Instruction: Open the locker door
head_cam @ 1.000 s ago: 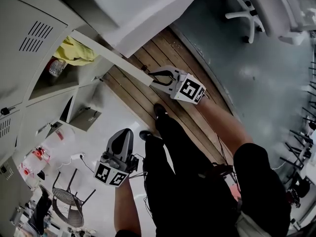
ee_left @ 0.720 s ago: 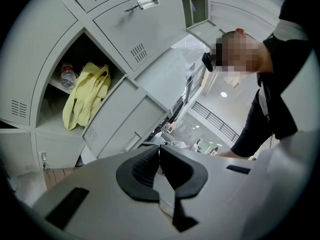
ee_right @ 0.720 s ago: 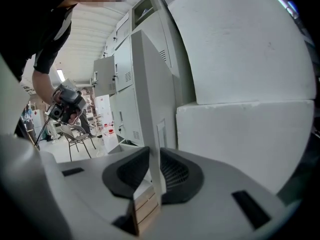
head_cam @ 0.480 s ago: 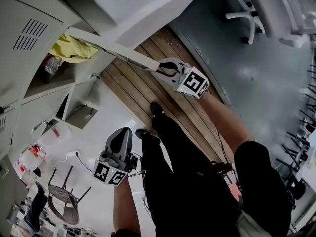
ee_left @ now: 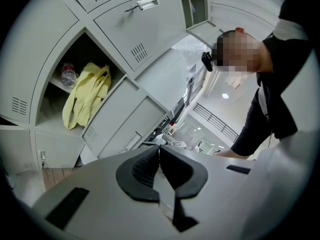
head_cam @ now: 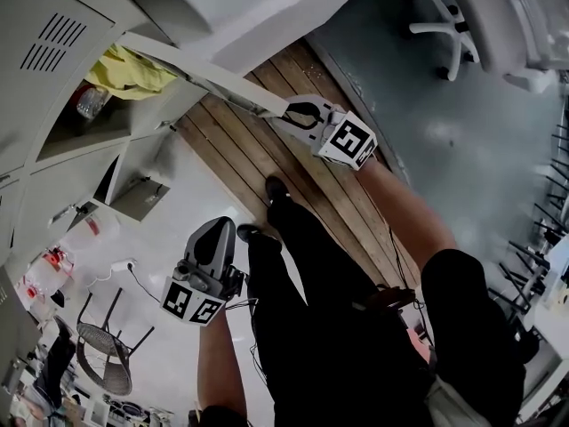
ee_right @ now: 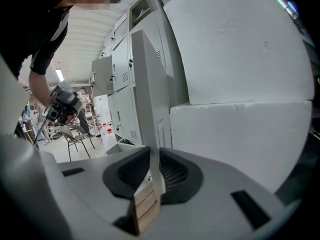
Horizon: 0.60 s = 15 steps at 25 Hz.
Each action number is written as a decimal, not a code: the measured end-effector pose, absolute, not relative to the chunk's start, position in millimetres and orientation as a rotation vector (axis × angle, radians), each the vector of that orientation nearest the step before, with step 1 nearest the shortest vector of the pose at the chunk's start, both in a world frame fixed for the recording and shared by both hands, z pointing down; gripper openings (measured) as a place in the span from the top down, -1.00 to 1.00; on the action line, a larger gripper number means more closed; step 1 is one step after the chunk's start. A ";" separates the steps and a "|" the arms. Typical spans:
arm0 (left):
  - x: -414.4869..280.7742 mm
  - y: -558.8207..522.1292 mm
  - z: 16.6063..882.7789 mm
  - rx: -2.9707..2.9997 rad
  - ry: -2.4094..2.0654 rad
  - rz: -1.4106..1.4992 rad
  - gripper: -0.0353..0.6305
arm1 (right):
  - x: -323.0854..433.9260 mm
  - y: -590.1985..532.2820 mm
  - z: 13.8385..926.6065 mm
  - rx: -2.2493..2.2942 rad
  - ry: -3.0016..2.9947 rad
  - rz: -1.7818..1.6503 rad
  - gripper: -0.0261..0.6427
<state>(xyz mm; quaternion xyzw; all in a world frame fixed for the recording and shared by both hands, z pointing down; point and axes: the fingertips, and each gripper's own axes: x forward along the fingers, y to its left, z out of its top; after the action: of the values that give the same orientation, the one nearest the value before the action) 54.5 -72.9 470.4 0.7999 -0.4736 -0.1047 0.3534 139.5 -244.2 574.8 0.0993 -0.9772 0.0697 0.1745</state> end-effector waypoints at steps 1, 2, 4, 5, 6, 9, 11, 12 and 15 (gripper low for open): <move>54.1 -72.4 470.3 2.070 -1.225 -0.270 0.84 | 139.4 -244.8 575.3 0.286 -2.765 0.198 0.72; 53.7 -72.1 469.9 2.073 -1.225 -0.270 0.84 | 138.9 -245.6 575.5 0.290 -2.762 0.198 0.72; 53.3 -70.5 467.6 2.079 -1.224 -0.270 0.84 | 138.2 -245.8 575.2 0.302 -2.754 0.197 0.72; 53.4 -69.3 465.9 2.082 -1.221 -0.272 0.84 | 138.4 -245.3 574.6 0.311 -2.749 0.198 0.72; 53.4 -68.0 463.6 2.086 -1.217 -0.273 0.84 | 138.9 -244.5 573.1 0.323 -2.746 0.201 0.72; 52.8 -64.0 450.6 2.109 -1.203 -0.276 0.84 | 142.1 -238.6 560.4 0.368 -2.748 0.231 0.72; 50.7 -61.8 435.9 2.133 -1.199 -0.283 0.84 | 146.4 -230.7 545.1 0.407 -2.755 0.254 0.73; 49.2 -60.6 427.1 2.148 -1.199 -0.285 0.84 | 148.7 -224.7 535.6 0.422 -2.759 0.263 0.73; 46.5 -53.0 396.0 2.219 -1.208 -0.256 0.84 | 153.3 -198.6 498.5 0.431 -2.776 0.267 0.74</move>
<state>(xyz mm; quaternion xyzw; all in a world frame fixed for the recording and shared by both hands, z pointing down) 46.5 -53.0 396.0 0.8345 -0.4544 -0.0964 0.2964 153.3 -198.6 498.5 0.1508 -0.9712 0.0935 0.1590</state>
